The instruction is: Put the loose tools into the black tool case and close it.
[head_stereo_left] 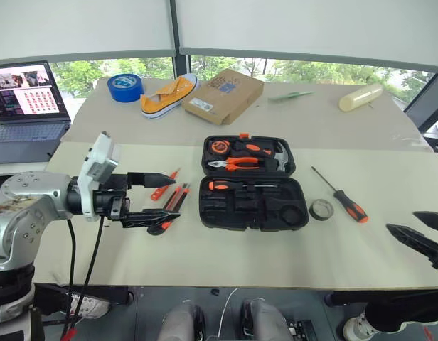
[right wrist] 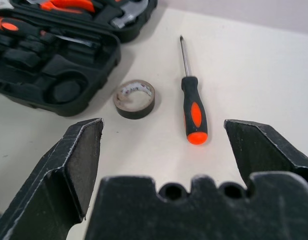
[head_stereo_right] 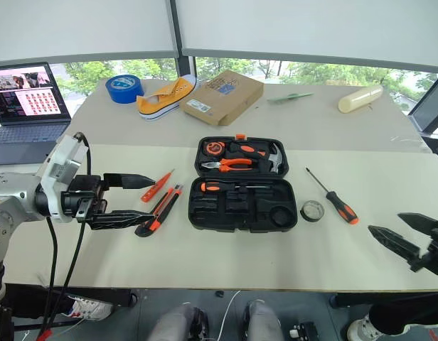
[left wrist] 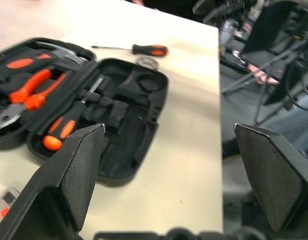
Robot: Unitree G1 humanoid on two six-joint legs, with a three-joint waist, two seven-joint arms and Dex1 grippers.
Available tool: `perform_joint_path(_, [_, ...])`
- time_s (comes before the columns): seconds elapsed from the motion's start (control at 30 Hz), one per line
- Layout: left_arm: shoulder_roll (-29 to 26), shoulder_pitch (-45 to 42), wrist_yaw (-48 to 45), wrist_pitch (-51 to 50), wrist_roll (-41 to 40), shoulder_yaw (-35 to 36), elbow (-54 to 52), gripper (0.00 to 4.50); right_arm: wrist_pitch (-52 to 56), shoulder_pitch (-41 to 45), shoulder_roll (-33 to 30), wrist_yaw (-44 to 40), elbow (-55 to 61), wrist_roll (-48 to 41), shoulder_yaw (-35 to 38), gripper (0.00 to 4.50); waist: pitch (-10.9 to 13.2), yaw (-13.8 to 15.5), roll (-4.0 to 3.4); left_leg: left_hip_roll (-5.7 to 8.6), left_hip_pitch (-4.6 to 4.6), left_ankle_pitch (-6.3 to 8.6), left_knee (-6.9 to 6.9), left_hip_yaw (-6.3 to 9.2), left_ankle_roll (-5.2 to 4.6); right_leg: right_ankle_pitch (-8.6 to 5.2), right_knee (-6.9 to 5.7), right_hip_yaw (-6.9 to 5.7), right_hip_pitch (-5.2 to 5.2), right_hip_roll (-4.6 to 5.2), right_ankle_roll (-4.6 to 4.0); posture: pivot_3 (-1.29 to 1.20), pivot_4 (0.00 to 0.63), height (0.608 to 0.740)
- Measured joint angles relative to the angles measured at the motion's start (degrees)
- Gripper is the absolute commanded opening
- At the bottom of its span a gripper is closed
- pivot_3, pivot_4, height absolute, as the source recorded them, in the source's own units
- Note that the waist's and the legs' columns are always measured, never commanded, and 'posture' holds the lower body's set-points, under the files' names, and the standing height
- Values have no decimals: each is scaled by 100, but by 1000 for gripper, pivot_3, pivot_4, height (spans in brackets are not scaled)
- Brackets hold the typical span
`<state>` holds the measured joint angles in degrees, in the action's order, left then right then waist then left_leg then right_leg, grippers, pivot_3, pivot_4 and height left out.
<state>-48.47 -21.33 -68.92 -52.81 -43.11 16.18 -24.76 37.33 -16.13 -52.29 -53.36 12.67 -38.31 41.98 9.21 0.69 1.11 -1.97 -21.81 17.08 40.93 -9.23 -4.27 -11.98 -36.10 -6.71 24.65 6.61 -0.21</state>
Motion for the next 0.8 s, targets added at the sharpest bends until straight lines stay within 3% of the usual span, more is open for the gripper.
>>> perform_joint_path(0.27, [8,269,530,373,76,-200,-382,4440,-955,2065,196,569,-1884,1521,-2166,4500,1,-17,-4,1,3,-11,-5,-15,16,15,-6,-11,11,-9,-41,0,150,731])
perform_joint_path(0.43, [8,266,766,506,143,-300,-366,4440,-1314,2559,325,619,-2484,1935,-2666,4500,2,2,-10,2,-10,-12,-3,-15,17,15,-7,-22,18,-8,-41,0,150,731])
perform_joint_path(0.57, [-5,137,839,499,14,-368,-365,4500,-1546,2787,328,540,-3029,2172,-2912,3442,1,-14,-11,1,-6,-12,-4,-20,17,11,-9,-23,19,-9,-34,0,150,731])
perform_joint_path(0.8, [-28,28,869,568,16,-555,-326,4500,-1765,2908,443,515,-3270,2240,-2942,1044,1,-39,-12,1,-6,-13,-4,-21,19,12,-10,-22,19,-10,-34,0,150,731])
